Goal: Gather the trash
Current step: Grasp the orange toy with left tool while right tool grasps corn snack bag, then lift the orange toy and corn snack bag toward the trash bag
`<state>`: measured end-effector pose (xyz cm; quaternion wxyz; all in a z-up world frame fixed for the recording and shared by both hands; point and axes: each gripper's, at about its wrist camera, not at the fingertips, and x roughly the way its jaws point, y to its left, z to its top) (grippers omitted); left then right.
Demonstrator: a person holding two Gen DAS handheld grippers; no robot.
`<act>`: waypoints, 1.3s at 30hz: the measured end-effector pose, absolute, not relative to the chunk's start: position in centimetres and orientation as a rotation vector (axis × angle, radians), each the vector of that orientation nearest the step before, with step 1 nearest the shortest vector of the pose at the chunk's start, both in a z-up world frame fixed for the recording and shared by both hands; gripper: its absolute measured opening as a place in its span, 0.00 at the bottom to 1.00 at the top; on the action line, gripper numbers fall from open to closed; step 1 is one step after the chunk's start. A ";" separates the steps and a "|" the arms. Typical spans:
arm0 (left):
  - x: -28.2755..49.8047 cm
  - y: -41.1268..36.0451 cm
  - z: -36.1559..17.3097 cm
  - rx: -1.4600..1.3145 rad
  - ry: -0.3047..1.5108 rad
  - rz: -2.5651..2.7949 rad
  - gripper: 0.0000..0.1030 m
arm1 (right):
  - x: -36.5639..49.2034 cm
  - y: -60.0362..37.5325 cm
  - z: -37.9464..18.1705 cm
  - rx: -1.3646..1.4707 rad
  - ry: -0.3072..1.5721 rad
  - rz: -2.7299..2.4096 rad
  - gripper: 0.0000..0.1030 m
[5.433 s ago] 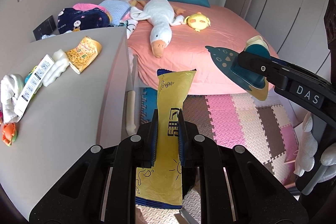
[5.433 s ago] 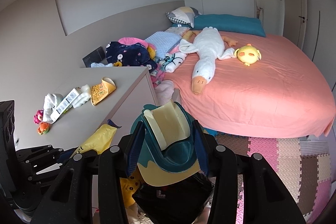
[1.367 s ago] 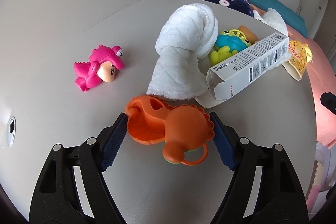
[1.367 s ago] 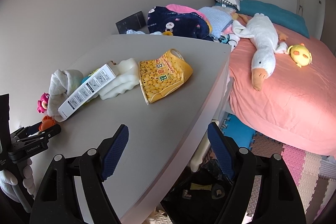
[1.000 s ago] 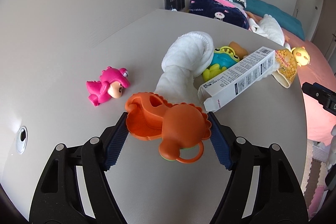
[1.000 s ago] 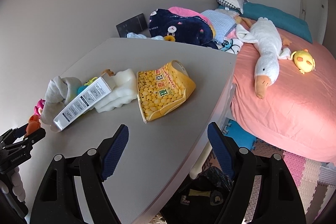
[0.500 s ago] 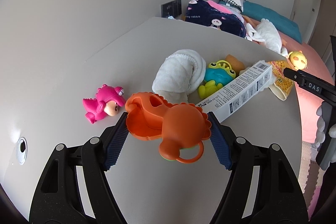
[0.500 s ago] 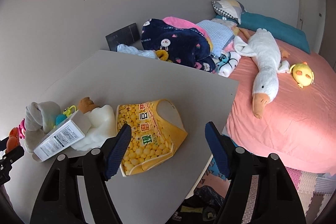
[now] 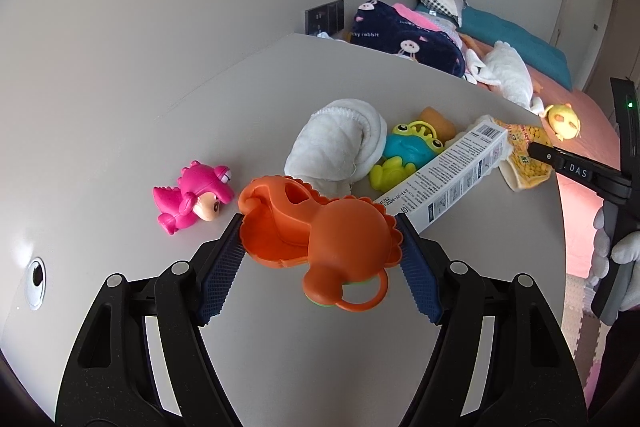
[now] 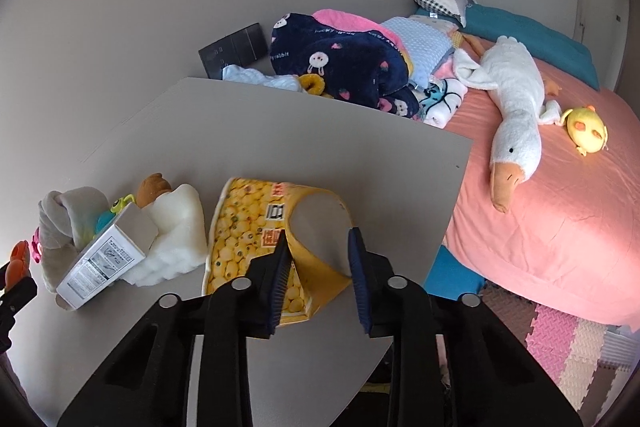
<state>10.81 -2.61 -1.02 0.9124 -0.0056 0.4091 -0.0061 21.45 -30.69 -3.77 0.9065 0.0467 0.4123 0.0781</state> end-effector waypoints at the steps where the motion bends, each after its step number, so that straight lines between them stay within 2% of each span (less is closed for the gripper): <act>1: 10.7 -2.7 -1.0 -0.015 0.844 -0.017 0.69 | 21.2 -30.6 -3.6 0.081 0.849 0.160 0.22; 24: 6.4 -4.7 1.4 -0.045 0.807 -0.063 0.69 | 14.3 -31.3 1.2 0.052 0.767 0.131 0.22; 39: 4.1 -9.3 2.0 -0.032 0.798 -0.160 0.69 | 7.9 -34.6 2.7 0.070 0.745 0.086 0.22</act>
